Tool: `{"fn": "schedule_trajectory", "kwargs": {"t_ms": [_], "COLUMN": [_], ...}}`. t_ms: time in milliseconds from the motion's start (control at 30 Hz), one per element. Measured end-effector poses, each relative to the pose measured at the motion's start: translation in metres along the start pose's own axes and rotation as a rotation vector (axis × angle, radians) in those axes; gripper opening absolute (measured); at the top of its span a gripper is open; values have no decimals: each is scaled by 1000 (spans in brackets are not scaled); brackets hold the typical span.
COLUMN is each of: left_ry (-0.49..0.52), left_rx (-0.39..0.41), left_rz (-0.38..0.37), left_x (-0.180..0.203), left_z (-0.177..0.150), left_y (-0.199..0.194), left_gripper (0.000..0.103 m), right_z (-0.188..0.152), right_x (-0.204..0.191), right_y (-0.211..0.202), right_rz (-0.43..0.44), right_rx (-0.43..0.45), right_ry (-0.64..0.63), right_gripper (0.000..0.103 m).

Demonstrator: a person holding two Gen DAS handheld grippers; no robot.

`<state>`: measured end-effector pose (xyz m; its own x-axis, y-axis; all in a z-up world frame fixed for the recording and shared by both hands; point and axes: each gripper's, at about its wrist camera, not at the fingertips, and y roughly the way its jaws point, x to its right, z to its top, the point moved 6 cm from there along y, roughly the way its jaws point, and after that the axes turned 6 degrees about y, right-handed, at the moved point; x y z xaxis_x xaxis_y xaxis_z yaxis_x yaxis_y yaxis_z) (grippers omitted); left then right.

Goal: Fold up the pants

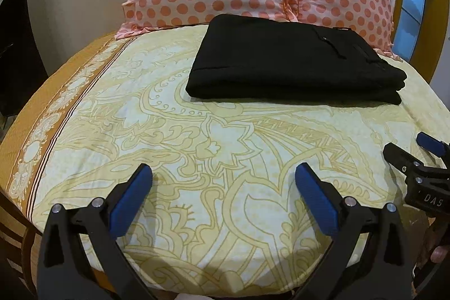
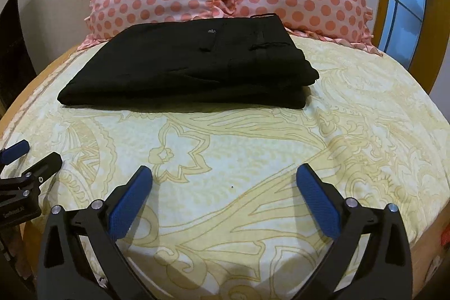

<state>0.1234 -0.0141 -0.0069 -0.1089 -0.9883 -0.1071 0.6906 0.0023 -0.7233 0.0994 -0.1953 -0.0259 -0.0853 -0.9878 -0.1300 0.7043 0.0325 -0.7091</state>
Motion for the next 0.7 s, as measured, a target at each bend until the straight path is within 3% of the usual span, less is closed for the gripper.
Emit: {"fn": "schedule_trajectory", "kwargs": {"t_ms": [700], "left_ry": [4], "left_rx": [27], "left_rz": [2], "left_x": [0], "left_z": [-1], "left_y": [-2], "left_gripper": [101], "right_z": [0], "right_x": [1], "right_y": [-1], "right_rz": [2], "right_rx": [22], "right_ry": [-1], "right_gripper": [102]}}
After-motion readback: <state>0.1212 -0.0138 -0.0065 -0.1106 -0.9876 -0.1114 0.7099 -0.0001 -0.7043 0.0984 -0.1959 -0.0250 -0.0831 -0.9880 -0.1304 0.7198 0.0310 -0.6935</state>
